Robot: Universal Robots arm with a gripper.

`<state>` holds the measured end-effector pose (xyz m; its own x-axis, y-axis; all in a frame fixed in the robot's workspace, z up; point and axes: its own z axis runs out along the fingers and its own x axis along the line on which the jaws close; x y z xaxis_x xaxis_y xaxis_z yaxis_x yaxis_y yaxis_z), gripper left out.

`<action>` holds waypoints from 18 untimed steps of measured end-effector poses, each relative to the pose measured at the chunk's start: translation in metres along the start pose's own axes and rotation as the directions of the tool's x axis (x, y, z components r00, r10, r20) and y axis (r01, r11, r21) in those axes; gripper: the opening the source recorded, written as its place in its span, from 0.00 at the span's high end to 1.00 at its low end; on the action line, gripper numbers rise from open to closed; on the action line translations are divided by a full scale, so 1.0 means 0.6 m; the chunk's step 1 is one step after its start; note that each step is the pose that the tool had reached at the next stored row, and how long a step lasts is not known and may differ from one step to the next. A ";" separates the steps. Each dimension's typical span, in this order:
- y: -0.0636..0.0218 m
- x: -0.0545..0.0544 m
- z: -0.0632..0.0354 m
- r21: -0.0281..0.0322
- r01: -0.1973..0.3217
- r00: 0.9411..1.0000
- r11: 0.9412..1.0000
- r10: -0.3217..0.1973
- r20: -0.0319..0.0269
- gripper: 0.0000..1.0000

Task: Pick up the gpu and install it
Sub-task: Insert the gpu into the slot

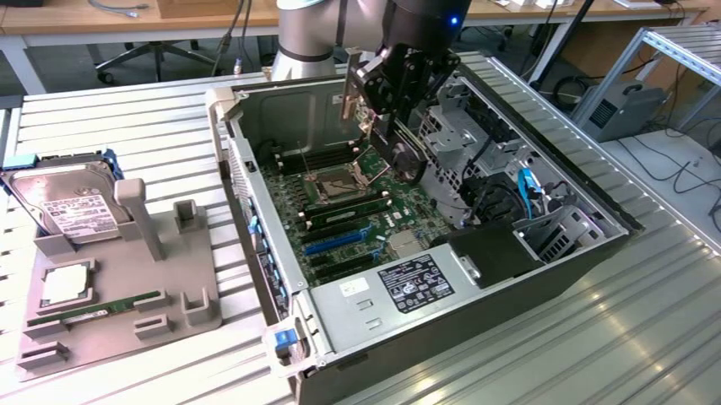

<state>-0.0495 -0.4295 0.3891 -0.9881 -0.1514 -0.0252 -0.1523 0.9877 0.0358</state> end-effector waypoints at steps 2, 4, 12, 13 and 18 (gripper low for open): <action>0.000 0.000 0.000 0.000 0.005 1.000 1.000 -0.005 0.000 0.73; 0.000 0.000 0.000 0.000 0.009 1.000 1.000 -0.009 0.000 0.73; 0.000 0.000 0.000 -0.001 0.028 1.000 1.000 -0.028 -0.001 0.73; 0.000 0.000 0.000 -0.001 0.030 1.000 1.000 -0.030 -0.001 0.73; 0.000 0.000 0.000 -0.001 0.042 0.999 0.999 -0.042 -0.001 0.73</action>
<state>-0.0495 -0.4295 0.3891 -0.9810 -0.1924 -0.0252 -0.1932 0.9805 0.0358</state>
